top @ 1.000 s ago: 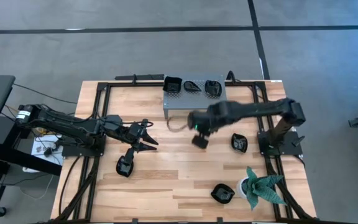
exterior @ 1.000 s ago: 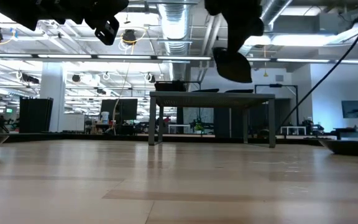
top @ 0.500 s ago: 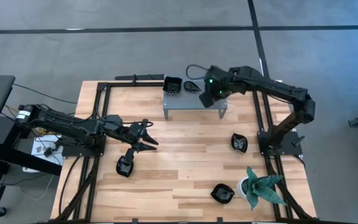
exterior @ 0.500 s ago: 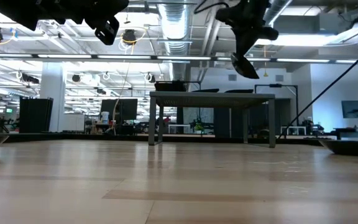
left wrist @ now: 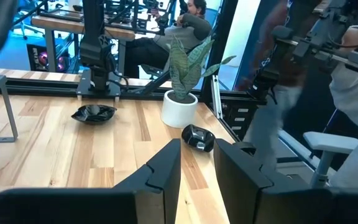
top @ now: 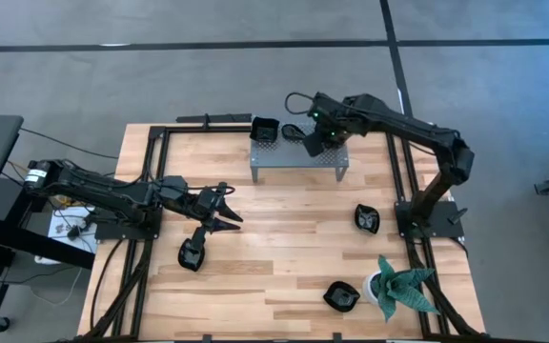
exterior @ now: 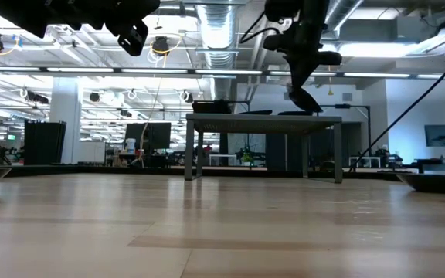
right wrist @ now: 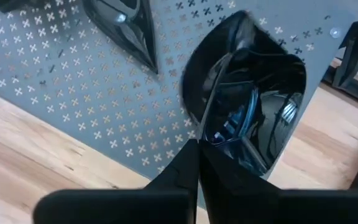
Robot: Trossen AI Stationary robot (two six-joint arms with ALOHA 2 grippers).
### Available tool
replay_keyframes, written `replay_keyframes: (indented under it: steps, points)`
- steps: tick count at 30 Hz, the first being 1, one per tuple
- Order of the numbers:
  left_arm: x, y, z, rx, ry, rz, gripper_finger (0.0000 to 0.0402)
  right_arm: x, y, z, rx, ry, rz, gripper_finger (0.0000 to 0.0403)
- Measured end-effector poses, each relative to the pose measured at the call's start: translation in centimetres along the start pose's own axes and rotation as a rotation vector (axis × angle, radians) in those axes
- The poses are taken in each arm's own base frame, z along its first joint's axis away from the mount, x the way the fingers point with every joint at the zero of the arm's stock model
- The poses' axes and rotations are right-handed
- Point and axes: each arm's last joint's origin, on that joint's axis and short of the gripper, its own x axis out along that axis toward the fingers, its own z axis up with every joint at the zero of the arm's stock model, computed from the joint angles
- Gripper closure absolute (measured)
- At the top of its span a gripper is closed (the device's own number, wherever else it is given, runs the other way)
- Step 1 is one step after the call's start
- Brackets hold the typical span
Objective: Pick & Place Mini shaped plates
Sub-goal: Stack the leaf-shaped plate on top of the leaf-shaped plate on the shelf
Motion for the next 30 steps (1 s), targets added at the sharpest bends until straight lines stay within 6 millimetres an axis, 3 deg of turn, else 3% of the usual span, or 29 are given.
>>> replay_keyframes:
  steps: [13,24,30]
  points:
    - [0.0,0.0,0.0,0.0,0.0,0.0,0.0304,-0.1,-0.2,0.4,-0.028,-0.047,-0.008,0.0319]
    - [0.0,0.0,0.0,0.0,0.0,0.0,0.0304,-0.2,0.1,-0.2,-0.071,-0.009,-0.016,0.0316]
    - [0.0,0.0,0.0,0.0,0.0,0.0,0.0304,1.4,0.0,-1.3,-0.09,0.067,-0.132,0.0316]
